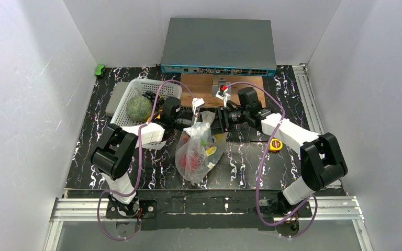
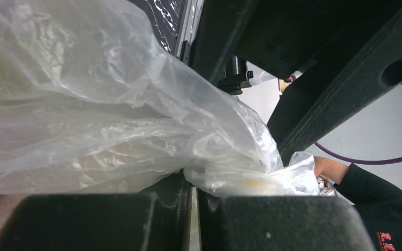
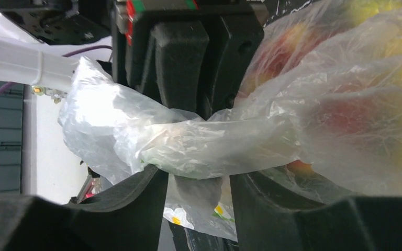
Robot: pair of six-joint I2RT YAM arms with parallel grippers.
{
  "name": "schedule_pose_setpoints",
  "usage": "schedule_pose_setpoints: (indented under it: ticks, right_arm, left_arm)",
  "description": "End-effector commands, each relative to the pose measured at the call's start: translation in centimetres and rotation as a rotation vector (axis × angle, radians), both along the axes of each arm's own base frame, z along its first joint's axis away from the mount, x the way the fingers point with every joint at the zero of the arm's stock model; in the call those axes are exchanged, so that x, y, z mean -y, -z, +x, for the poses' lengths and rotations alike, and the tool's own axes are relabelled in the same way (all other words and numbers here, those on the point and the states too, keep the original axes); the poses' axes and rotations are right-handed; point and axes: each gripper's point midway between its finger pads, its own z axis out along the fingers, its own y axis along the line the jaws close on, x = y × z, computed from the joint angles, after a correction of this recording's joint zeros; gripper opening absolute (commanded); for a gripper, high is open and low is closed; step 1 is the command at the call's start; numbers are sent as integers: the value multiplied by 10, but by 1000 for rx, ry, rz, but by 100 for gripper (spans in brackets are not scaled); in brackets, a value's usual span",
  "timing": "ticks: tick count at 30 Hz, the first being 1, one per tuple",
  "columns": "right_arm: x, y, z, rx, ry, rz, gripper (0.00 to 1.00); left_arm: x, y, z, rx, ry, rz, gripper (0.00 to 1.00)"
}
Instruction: Place the fake fruits into the plastic bag and tie a complex knot
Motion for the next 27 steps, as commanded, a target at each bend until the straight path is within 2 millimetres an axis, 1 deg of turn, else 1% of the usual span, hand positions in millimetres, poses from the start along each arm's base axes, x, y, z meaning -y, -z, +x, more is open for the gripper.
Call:
schedule_pose_setpoints:
  ticks: [1,2,4,6,8,10,12,19,23,27]
  right_arm:
    - [8,-1,-15,55,-55,5,59]
    - [15,0,-16,51,-50,3,61]
    - [26,-1,-16,52,-44,1,62]
    - [33,-1,-20,56,-51,-7,60]
    - [36,-1,-25,53,-54,-6,55]
    - [35,-2,-27,46,-50,6,52]
    - [34,-2,-24,41,-36,12,48]
    - [23,-3,-7,25,-14,26,44]
    - [19,-13,-4,24,-7,58,39]
    - [17,-23,-3,29,-8,85,39]
  left_arm:
    - [5,-17,1,52,20,-45,0]
    - [4,-17,1,53,17,-45,0]
    - [4,-15,1,50,16,-44,0]
    - [4,-15,1,49,15,-47,0]
    - [4,-15,2,51,15,-49,0]
    - [5,-16,3,50,16,-53,0]
    - [5,-16,3,52,16,-56,0]
    - [6,-17,4,54,16,-57,0]
    - [5,-15,2,51,18,-55,0]
    - [5,-14,1,50,18,-53,0]
